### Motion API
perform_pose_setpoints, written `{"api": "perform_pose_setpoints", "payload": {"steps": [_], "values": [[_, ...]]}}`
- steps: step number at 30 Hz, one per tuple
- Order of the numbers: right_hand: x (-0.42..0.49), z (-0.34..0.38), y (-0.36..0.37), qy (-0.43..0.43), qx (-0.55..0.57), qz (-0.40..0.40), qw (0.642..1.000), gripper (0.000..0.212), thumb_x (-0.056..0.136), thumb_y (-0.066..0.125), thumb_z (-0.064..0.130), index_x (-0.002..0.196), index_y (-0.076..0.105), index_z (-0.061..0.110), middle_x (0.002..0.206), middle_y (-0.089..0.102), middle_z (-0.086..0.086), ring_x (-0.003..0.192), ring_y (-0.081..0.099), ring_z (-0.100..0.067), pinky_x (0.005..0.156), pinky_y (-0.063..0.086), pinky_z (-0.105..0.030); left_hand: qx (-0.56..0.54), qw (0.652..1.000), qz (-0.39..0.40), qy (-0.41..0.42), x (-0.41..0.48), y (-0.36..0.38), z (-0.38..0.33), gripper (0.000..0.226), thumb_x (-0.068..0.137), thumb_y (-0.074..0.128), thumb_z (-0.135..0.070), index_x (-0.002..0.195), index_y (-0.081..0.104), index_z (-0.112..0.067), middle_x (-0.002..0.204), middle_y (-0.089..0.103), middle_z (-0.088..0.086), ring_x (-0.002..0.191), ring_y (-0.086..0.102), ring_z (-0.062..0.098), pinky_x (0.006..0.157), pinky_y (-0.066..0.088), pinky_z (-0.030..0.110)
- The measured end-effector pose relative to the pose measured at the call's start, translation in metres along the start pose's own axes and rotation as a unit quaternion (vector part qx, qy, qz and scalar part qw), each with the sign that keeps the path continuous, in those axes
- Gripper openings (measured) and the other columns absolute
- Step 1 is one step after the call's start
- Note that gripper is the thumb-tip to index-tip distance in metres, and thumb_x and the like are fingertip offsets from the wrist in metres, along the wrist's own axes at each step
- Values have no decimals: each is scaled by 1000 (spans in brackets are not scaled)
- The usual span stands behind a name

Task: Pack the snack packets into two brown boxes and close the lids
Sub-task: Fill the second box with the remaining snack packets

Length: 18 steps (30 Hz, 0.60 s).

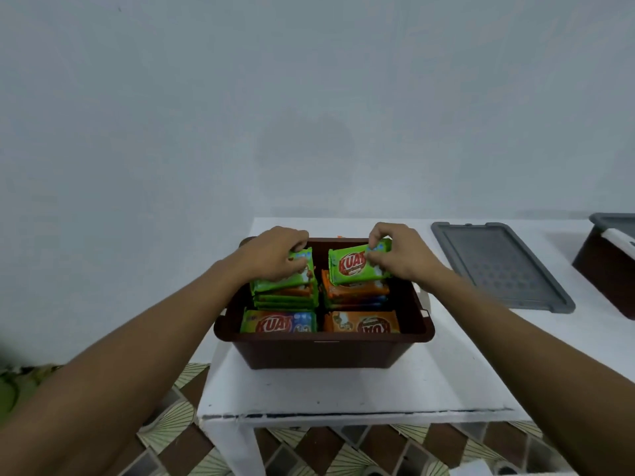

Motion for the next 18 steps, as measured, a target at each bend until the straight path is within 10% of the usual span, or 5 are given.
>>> {"api": "perform_pose_setpoints", "payload": {"steps": [12, 18], "values": [[-7, 0, 30, -134, -184, -13, 974, 12, 89, 56, 14, 98, 63, 19, 112, 55, -5, 101, 52, -24, 77, 42, -32, 159, 986, -24, 31, -7, 10, -4, 18, 98, 49, -38, 98, 47, -20, 102, 58, -3, 80, 47, 12, 64, 36, 28], [-12, 3, 38, -165, -352, 4, 921, 25, 87, 53, 45, 102, 63, 28, 117, 56, 4, 115, 43, -19, 95, 32, -43, 181, 982, 15, 43, -10, 15, -4, 65, 78, 53, -75, 115, 55, -22, 112, 49, -9, 92, 48, 8, 70, 40, 24]]}}
Point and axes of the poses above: each hand's wrist, its own x-axis towards the middle knuckle, its own y-axis out of the palm, z = x × y, the point moved 6 cm from there along x, towards the middle knuckle
